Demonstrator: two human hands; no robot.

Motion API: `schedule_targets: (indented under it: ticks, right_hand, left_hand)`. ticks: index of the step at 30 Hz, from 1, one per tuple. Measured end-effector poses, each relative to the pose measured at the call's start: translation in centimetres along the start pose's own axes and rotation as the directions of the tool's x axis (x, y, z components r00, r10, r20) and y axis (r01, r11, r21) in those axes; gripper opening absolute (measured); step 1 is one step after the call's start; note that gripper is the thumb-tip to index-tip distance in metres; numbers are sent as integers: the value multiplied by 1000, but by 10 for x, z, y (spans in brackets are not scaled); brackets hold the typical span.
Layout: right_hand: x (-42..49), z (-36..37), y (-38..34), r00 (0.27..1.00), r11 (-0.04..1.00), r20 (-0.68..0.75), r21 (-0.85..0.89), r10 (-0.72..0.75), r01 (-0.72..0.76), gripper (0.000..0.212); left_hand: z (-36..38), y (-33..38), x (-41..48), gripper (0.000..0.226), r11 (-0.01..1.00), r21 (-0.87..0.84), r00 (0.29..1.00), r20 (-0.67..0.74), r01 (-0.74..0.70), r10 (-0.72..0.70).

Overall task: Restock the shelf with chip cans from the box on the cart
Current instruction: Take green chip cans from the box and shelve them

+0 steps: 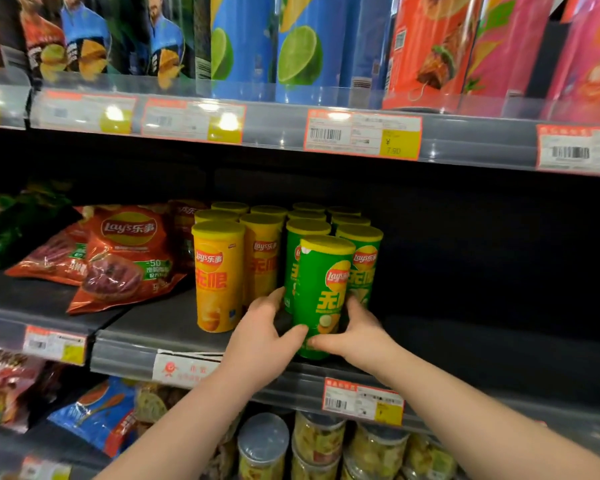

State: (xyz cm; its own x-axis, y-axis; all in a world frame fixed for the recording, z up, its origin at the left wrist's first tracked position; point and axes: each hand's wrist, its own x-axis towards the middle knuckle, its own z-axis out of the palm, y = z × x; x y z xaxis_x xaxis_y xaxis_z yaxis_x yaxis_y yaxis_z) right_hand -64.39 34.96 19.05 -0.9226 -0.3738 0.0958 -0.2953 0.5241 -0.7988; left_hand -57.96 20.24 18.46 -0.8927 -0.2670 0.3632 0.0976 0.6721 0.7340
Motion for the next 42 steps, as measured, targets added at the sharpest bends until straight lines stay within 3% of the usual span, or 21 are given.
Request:
schedule_targets:
  ticks: [3,5,8,13,24,32,38,42]
  right_hand:
    - [2,7,-7,999,992,-37,-125,7,-11,85]
    - [4,10,-10,999,990,3,-133,38,-37,94]
    - [3,8,-10,994,988,72,-132,87,-77,94]
    - [4,11,-11,999,983,25,-181,44,-39,70]
    - [8,17,-10,998,966,-31,-251,56,-62,61]
    - [4,13,-9,1000,970,-14,-241,19,-21,63]
    - [-10,4,0,998,970,-19,-238,-57,51,65]
    - [-31,0,3,956,884,-12,-384,-294,267,42]
  left_hand:
    - [3,-14,-7,58,901,429,997,48,-70,55]
    - [7,-26,-9,66,843,528,994,35,-105,103]
    - [13,-37,-9,48,781,598,970,-23,-180,241]
    - [15,-41,-6,41,752,635,956,-73,-175,285]
    - [14,-40,-7,45,740,650,968,-28,-171,249]
    - [8,-31,-11,64,752,628,976,62,-202,210]
    - [8,-31,-25,44,706,687,969,-9,-172,245]
    - [11,-29,-40,48,660,733,967,-11,-167,256]
